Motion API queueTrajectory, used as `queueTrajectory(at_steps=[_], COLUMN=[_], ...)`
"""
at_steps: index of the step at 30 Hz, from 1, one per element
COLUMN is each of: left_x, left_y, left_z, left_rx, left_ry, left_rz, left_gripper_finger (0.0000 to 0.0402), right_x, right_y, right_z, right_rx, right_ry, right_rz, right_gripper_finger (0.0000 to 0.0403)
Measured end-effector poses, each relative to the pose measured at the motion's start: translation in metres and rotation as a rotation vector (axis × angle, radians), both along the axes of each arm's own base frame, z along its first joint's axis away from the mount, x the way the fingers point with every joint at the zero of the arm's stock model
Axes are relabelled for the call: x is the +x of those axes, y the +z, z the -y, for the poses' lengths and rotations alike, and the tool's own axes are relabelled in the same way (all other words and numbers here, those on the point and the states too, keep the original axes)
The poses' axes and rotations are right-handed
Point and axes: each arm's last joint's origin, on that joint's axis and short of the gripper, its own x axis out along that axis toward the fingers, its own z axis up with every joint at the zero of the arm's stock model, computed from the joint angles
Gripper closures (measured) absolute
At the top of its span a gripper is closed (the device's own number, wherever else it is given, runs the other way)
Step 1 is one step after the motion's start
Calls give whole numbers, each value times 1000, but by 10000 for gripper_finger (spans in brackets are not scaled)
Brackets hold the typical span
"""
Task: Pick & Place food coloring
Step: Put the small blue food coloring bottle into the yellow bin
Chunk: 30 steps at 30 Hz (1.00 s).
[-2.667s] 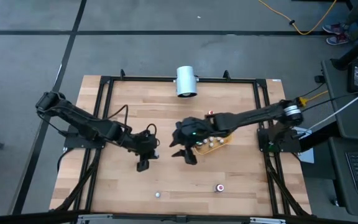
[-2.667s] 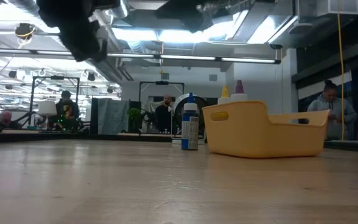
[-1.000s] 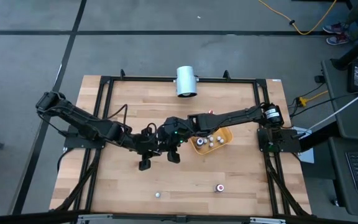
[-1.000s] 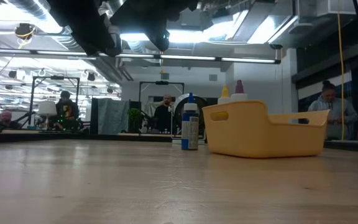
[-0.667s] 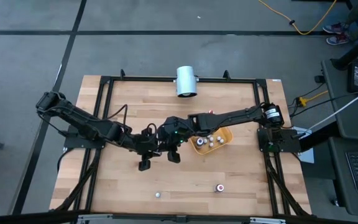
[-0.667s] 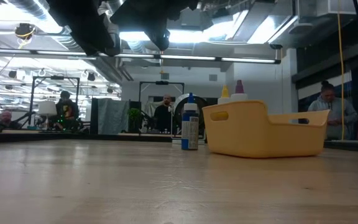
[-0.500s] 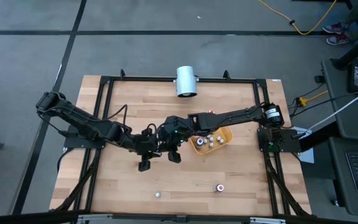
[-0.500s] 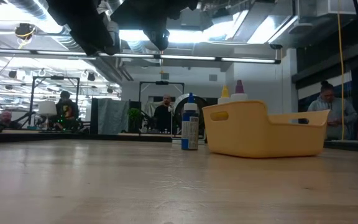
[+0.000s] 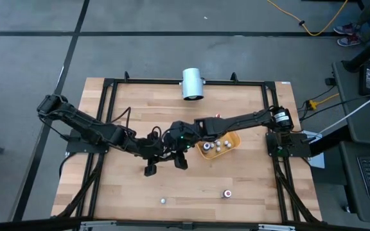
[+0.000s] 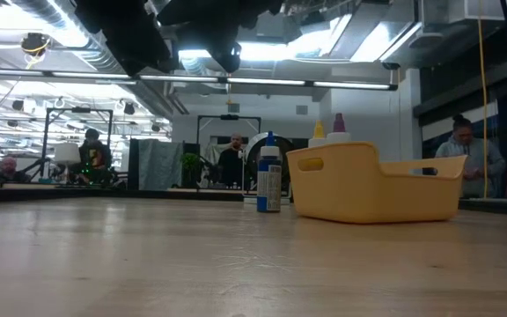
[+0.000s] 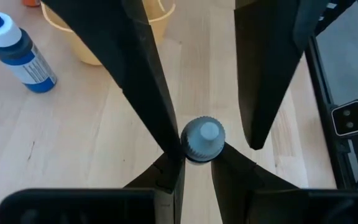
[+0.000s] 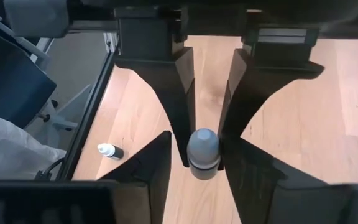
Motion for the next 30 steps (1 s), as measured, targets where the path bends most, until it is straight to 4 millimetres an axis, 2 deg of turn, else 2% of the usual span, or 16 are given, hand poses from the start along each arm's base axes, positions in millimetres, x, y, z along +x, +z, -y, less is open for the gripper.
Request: queueTrajectory(at_steps=[4,12,16,23,30], left_x=[0,0,0,-1,-14], left_y=[0,0,0,2,16], left_z=[0,0,0,2,4], left_rx=[-1,-7,-15,-46,-92], left_ry=[-1,-3,-11,-63,-53], left_rz=[1,0,-3,-5,24], left_gripper_finger=[341,341,330,284,237], right_x=[0,0,0,1,0], right_y=[0,0,0,3,13], right_z=[0,1,1,0,1], right_rx=[-7,-15,-15,-30,-97], right_ry=[-14,-17,-17,-13,1], right_rz=[0,5,6,13,17], right_gripper_finger=[268,349,349,342,346])
